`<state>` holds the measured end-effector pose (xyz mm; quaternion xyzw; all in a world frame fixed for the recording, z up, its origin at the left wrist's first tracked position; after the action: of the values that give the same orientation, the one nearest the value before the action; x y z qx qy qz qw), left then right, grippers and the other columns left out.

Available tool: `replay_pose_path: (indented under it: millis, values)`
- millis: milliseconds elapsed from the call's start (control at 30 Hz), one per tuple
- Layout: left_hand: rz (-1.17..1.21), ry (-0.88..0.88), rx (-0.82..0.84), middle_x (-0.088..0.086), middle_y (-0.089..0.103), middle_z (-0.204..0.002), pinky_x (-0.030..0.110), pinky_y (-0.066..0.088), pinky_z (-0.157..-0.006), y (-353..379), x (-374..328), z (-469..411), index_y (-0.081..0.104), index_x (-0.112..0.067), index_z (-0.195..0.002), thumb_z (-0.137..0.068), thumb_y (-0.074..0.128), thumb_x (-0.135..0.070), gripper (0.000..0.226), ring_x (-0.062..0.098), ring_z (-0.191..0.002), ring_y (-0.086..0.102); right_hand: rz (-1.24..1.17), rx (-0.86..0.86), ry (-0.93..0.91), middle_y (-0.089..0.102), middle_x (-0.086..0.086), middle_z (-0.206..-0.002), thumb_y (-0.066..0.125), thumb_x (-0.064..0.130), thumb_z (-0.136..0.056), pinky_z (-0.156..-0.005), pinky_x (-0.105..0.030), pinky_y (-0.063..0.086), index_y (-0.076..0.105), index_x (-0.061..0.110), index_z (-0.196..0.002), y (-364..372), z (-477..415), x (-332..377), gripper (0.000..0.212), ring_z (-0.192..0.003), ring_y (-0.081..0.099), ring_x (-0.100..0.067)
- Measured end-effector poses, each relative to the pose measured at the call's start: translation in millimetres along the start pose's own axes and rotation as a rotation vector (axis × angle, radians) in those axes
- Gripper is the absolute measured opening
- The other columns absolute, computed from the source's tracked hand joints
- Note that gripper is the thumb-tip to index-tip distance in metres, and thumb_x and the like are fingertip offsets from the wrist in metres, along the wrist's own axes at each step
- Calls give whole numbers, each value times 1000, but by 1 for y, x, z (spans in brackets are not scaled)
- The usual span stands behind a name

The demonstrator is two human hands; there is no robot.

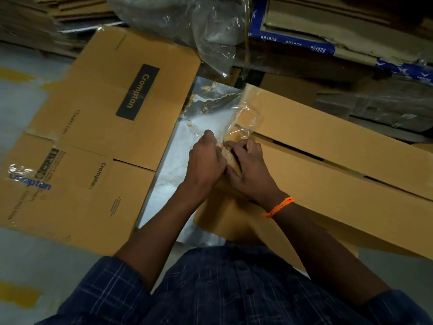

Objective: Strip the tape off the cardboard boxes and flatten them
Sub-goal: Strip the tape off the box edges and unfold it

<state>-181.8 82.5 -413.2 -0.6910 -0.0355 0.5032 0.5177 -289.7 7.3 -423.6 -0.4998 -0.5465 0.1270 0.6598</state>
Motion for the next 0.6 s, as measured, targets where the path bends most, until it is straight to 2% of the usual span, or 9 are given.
replay_pose_path:
  millis: [67, 167, 233, 300, 333, 400, 500, 600]
  values:
    - [-61, 51, -11, 6, 55, -82, 33, 39, -60, -2, -3, 0, 41, -13, -96, -99, 51, -13, 11, 27, -72, 58, 73, -9, 18, 47, -8, -114, 58, 36, -84, -90, -42, 44, 54, 20, -138, 0, 1, 2, 56, -101, 44, -26]
    - [-48, 43, 44, 7, 65, -84, 32, 45, -62, -10, 6, -4, 50, -10, -109, -98, 55, -19, 15, 24, -73, 62, 130, -42, 39, 47, -6, -115, 62, 37, -90, -88, -43, 44, 56, 26, -135, 1, 3, 3, 48, -102, 45, -26]
    - [104, -97, 137, 4, 69, -87, 27, 48, -65, -12, 16, -7, 60, -14, -112, -96, 63, -25, 20, 17, -75, 64, 169, -56, 28, 46, -5, -115, 62, 38, -92, -87, -42, 43, 56, 28, -134, 2, 3, 4, 44, -103, 45, -26]
    - [398, -294, 248, 4, 69, -85, 23, 48, -61, -6, 28, -6, 70, -14, -99, -93, 71, -29, 16, 11, -68, 61, 203, -72, 24, 46, -5, -115, 61, 40, -93, -86, -41, 41, 55, 29, -132, 1, 2, 5, 41, -104, 45, -26]
    - [562, -388, 314, 7, 68, -84, 23, 46, -58, -2, 34, -2, 72, -11, -95, -92, 74, -28, 18, 11, -64, 57, 215, -79, 22, 46, -5, -114, 60, 41, -94, -86, -41, 39, 54, 29, -132, 1, 2, 4, 40, -104, 45, -26]
    - [811, -510, 444, 13, 62, -86, 25, 46, -59, 1, 43, 6, 72, -4, -95, -91, 76, -24, 20, 16, -68, 51, 236, -77, 14, 46, -5, -115, 59, 43, -94, -86, -40, 38, 54, 29, -131, 1, 3, 5, 40, -105, 45, -26]
    - [935, -546, 586, 9, 62, -86, 24, 50, -62, 0, 54, 12, 71, -1, -102, -92, 73, -12, 15, 15, -70, 51, 268, -64, 15, 47, -4, -116, 58, 44, -94, -88, -41, 38, 55, 29, -132, 2, 4, 5, 41, -107, 45, -25]
    - [889, -478, 710, 6, 65, -91, 24, 52, -67, -7, 54, 12, 70, -3, -108, -94, 70, -11, 16, 13, -72, 54, 299, -66, 7, 49, -4, -116, 56, 46, -94, -87, -42, 38, 57, 30, -130, 2, 3, 8, 39, -107, 47, -26]
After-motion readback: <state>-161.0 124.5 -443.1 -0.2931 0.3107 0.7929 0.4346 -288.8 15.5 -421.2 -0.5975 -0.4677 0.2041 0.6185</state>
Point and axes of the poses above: each hand's wrist, its own z-axis away from the middle knuckle, its own y-axis out of the palm, x = y × z, the point moved 6 cm from there along -z, towards the middle knuckle
